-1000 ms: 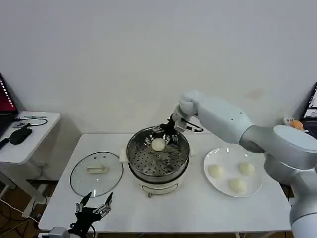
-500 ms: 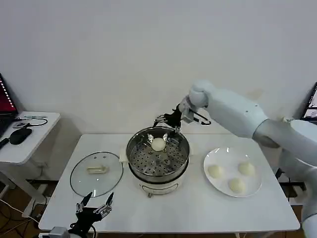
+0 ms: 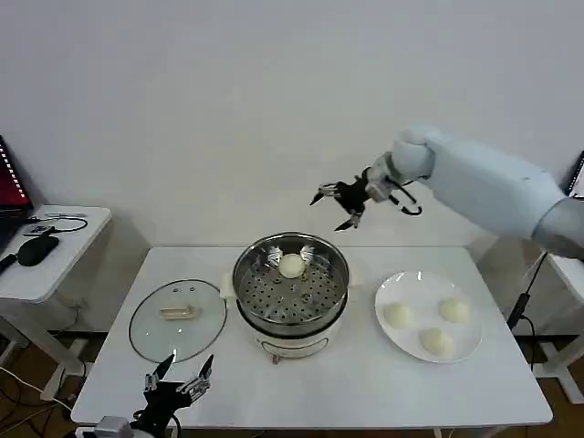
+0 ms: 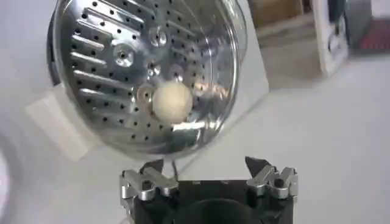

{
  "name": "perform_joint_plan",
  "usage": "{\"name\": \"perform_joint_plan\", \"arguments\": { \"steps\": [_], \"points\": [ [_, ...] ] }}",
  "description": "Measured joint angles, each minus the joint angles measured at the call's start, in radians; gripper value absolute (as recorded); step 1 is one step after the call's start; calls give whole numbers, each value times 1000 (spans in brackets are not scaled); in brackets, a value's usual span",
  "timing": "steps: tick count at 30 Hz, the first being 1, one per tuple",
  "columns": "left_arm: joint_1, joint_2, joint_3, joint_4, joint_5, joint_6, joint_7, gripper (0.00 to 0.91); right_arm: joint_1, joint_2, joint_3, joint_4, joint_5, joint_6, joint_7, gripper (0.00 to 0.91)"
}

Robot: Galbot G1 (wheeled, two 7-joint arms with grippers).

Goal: Take steamed baozi put them in steamer then cover it.

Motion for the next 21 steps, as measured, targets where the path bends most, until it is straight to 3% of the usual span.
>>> {"name": "perform_joint_plan", "arguments": {
  "steps": [11, 21],
  "points": [
    [4, 0, -8, -8, 2, 0, -3, 907, 66, -58, -192, 44, 189, -151, -38, 907],
    [3, -8, -7, -12, 4, 0, -6, 907, 81, -86, -326, 76, 247, -241, -88, 907]
  ]
}}
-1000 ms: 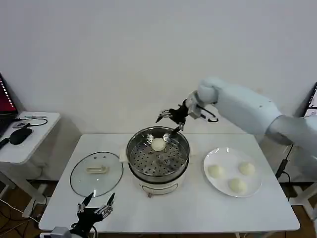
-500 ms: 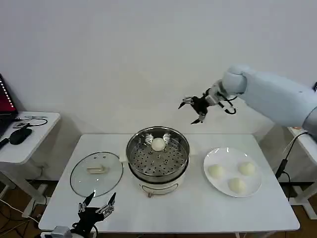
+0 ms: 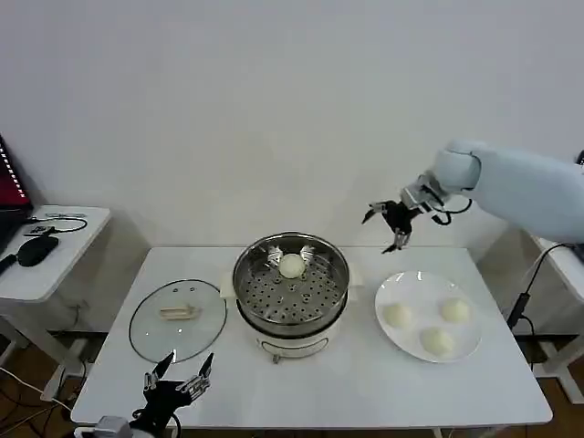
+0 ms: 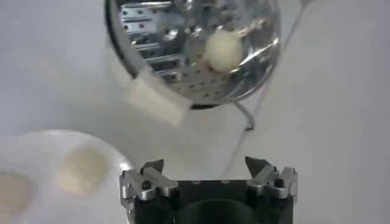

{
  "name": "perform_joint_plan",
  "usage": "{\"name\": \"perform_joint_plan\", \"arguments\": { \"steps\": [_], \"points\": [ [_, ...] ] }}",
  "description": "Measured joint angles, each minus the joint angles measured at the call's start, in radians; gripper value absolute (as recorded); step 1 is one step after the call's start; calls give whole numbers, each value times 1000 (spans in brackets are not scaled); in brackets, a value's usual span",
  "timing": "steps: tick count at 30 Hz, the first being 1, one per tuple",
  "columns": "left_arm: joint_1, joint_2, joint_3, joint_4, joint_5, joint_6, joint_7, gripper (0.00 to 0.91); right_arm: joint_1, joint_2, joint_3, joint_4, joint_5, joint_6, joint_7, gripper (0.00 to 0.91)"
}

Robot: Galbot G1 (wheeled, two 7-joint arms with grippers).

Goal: Take steamed baozi put them in steamer then cover it.

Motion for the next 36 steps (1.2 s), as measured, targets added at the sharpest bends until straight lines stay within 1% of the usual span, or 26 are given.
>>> {"name": "perform_joint_plan", "arguments": {
  "steps": [8, 19, 28, 36],
  "points": [
    [-5, -2, 0, 6, 0, 0, -2, 907, -30, -12, -37, -11, 0, -43, -32, 907],
    [-8, 0, -2, 16, -1, 0, -4, 907, -119, 5, -21, -85, -26, -52, -65, 907],
    [-3, 1, -5, 16, -1, 0, -4, 907, -207, 19, 16, -137, -45, -55, -69, 907],
    [2, 0, -7, 10, -1, -2, -4, 907, -271, 32, 48, -172, -56, -52, -61, 907]
  ]
}}
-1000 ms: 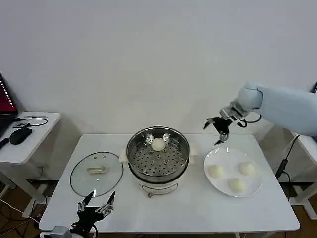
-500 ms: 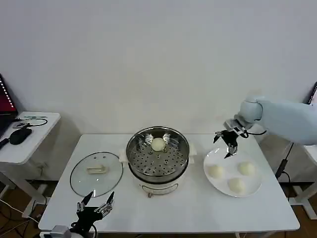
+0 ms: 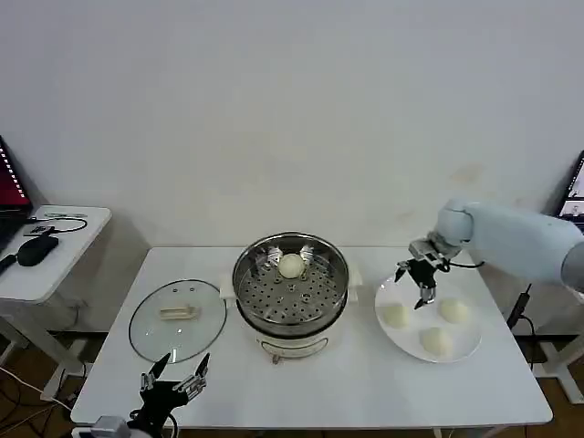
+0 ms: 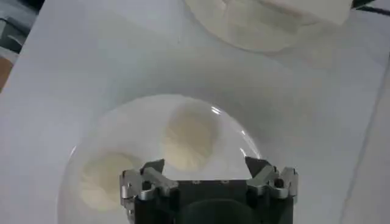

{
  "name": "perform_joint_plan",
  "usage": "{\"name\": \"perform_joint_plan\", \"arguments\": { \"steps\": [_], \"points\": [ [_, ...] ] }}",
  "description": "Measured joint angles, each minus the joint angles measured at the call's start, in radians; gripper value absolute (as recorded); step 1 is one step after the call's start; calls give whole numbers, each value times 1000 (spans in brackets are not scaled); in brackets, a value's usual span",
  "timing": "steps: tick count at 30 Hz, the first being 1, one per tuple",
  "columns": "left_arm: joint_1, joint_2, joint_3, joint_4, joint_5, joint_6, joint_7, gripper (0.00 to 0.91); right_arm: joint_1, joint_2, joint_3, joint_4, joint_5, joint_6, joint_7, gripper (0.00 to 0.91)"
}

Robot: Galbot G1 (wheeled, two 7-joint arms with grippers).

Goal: Take steamed baozi put them in steamer then cover it.

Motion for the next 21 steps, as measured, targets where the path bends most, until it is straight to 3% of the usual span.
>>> {"name": "perform_joint_plan", "arguments": {
  "steps": [21],
  "points": [
    [12, -1, -4, -20, 3, -2, -4, 907, -92, 18, 58, -45, -27, 1, 18, 907]
  ]
}}
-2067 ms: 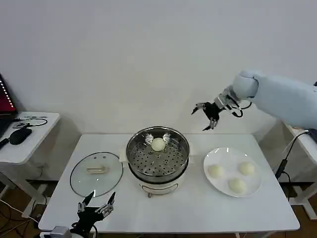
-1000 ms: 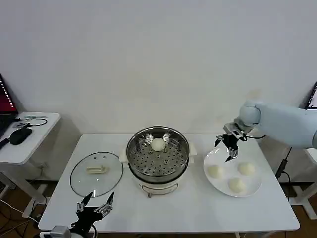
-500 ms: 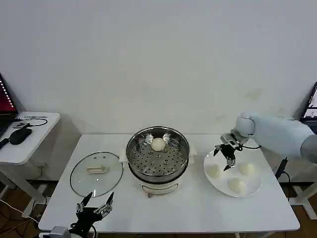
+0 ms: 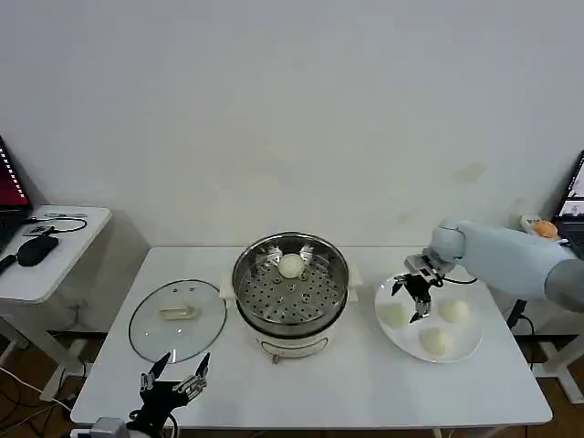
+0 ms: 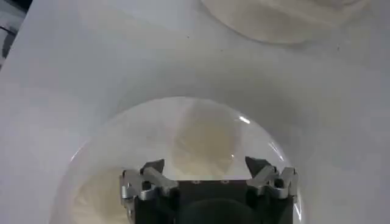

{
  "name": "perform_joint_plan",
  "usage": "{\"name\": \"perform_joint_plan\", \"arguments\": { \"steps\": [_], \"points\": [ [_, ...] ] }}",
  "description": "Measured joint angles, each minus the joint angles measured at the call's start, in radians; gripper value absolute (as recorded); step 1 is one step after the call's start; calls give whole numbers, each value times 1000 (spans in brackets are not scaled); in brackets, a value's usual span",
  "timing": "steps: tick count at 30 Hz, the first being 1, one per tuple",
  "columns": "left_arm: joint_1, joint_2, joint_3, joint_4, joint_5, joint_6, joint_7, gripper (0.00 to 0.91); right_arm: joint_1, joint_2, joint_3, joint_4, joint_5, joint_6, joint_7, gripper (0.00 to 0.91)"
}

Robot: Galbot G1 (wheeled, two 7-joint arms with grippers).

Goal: Take steamed baozi put them in steamer then cover it.

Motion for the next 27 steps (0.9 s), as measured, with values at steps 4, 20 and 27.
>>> {"name": "perform_joint_plan", "arguments": {
  "steps": [4, 20, 27],
  "points": [
    [5, 0, -2, -4, 0, 0, -1, 907, -12, 6, 13, -11, -8, 0, 5, 826],
    [8, 1, -6, -18, -2, -1, -3, 907, -42, 3, 42, -27, -31, 0, -3, 655],
    [7, 2, -6, -19, -3, -1, -5, 907, -37, -3, 42, -22, -28, 5, -11, 645]
  ]
}}
